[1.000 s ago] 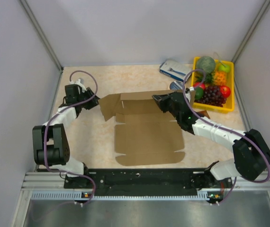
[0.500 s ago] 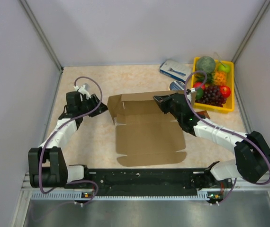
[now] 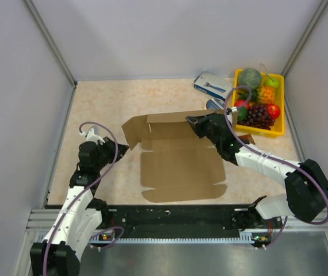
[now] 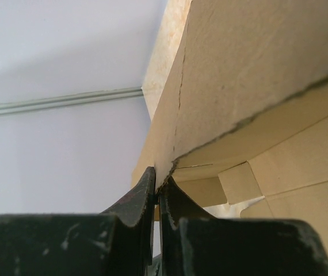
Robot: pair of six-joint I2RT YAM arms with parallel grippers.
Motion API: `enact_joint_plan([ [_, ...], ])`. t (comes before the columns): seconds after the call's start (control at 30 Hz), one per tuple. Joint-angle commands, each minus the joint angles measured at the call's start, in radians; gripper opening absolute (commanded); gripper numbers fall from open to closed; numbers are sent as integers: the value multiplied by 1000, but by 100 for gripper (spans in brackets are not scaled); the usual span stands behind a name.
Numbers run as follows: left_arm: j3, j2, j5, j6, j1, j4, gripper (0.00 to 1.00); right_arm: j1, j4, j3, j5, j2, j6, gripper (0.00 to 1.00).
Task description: Fold the paper box
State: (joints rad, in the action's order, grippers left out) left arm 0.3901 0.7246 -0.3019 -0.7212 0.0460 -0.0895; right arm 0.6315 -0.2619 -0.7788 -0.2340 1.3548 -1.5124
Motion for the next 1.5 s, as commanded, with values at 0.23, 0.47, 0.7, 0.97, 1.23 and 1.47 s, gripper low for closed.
enact_joint_plan([
  [0.23, -91, 185, 265, -119, 342, 326, 0, -9, -17, 23, 7, -39, 12, 0],
  [0.47, -43, 449, 531, -181, 451, 274, 0, -9, -34, 47, 7, -54, 15, 0],
  [0.7, 46, 562, 622, -290, 454, 50, 0, -15, 91, 13, -16, -65, -22, 0],
  [0.97, 112, 535, 526, -192, 453, 53, 0, -18, 75, -2, -14, -36, -40, 0],
  [1.23, 136, 164, 578, 37, 446, 24, 74, -21, 87, -22, -27, -25, -45, 0],
  [1.47, 280, 272, 728, 231, 419, -87, 96, -23, 64, -14, -14, -23, -48, 0],
])
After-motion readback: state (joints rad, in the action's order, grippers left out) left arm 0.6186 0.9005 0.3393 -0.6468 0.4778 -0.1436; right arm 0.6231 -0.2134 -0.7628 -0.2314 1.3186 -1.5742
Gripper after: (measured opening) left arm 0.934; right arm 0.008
